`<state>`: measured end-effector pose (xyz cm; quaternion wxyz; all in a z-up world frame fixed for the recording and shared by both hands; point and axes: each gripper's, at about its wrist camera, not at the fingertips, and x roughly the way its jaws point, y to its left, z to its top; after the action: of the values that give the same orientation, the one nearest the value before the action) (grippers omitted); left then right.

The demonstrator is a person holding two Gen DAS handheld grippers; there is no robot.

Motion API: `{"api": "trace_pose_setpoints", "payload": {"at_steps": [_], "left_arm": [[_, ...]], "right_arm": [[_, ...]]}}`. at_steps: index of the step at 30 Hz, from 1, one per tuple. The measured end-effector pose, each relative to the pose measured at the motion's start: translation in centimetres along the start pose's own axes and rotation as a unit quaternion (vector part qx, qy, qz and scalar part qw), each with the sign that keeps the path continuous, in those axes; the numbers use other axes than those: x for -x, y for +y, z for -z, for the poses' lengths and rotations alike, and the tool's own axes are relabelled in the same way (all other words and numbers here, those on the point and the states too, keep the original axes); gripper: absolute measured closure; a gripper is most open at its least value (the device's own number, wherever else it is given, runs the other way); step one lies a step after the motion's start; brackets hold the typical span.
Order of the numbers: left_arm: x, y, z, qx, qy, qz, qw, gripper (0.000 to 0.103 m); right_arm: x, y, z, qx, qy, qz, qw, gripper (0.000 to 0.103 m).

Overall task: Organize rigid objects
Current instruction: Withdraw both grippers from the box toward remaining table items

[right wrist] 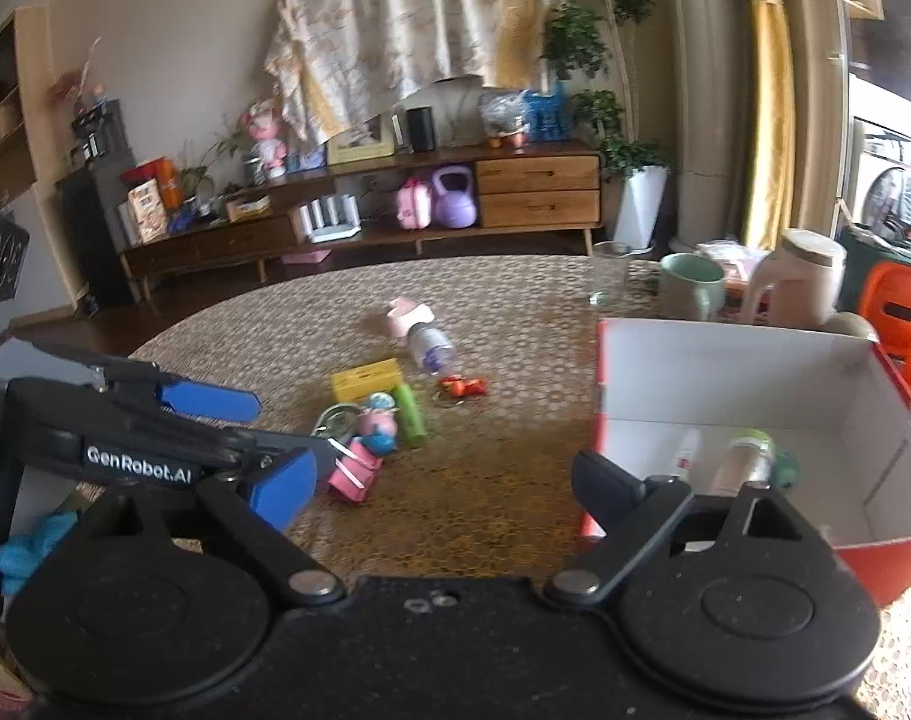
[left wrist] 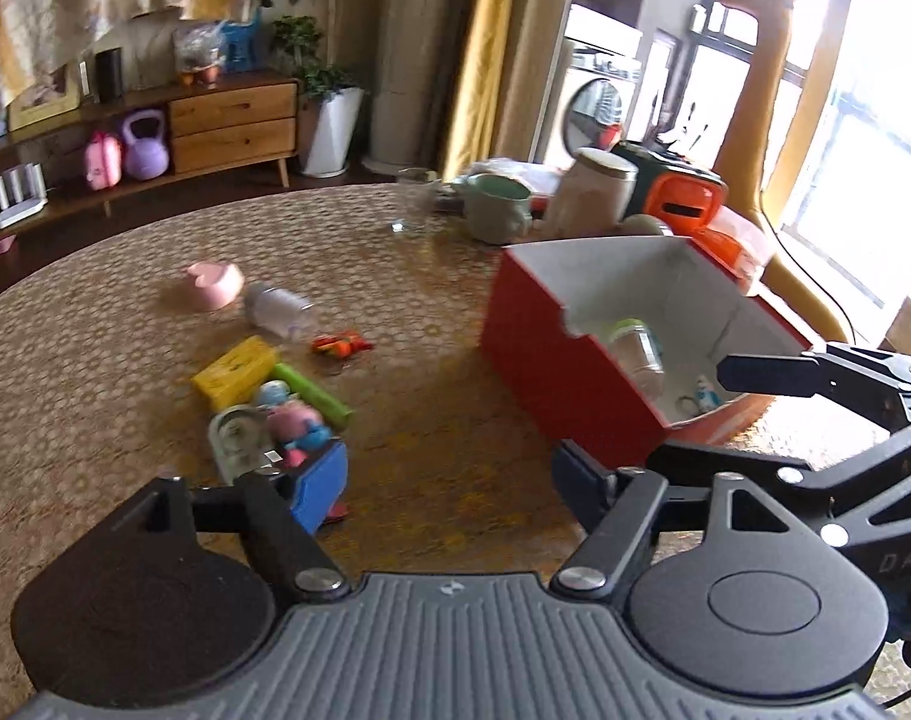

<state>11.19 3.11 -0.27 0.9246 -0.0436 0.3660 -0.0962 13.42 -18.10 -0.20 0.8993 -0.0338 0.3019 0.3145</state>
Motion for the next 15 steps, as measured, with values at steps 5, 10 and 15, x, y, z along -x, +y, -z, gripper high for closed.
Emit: {"api": "trace_pose_setpoints", "payload": {"at_steps": [5,10,15], "left_arm": [[-0.1,2.8,0.4,0.016,-0.002,-0.02,0.9997,0.021],[-0.8,5.5,0.9,0.034,-0.002,-0.036,0.9988,0.02],[-1.9,8.1,1.2,0.051,-0.008,-0.066,0.9965,0.013]], "right_arm": [[-1.6,1.3,-0.4,0.012,0.018,-0.008,1.0,0.009],[-3.7,2.1,-0.7,0.02,0.038,-0.016,0.999,0.008],[-6.0,3.3,-0.1,0.034,0.058,-0.029,0.997,0.008]]}}
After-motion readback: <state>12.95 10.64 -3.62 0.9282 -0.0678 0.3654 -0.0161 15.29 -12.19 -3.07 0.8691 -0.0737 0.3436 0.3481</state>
